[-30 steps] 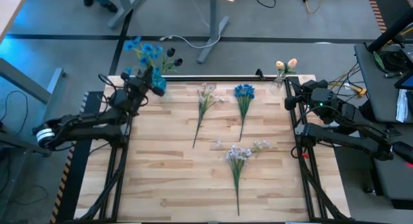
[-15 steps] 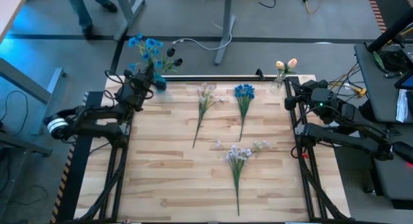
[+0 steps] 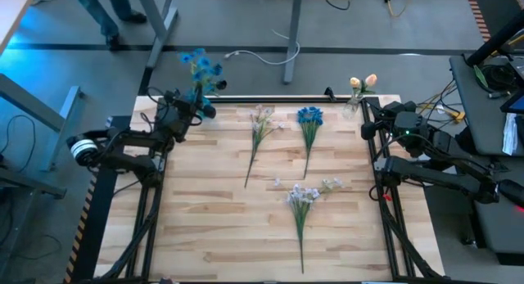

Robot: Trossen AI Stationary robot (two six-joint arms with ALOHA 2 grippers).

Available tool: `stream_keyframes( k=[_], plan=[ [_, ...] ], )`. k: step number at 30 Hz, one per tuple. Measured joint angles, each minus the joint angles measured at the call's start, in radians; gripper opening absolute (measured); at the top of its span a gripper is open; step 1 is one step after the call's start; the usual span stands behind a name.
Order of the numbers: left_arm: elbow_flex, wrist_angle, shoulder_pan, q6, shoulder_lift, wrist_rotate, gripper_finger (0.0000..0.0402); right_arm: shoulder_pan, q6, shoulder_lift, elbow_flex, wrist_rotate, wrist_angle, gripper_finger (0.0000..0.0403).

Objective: Sort flowers into vase by color
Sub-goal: Put the bottom blue flowers into the blue vase

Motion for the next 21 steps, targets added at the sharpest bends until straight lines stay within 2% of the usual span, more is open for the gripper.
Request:
stream_keyframes(
  k=[12, 21],
  plan=[
    [0.0, -0.171, -0.031, 0.003, -0.078, -0.002, 0.0133, 0.0, 0.0, 0.0, 0.0, 0.0, 0.0, 0.0013],
    [0.0, -0.306, -0.035, 0.006, -0.202, -0.032, 0.0177, 0.0, 0.0, 0.0, 0.0, 0.0, 0.0, 0.0013]
  ],
)
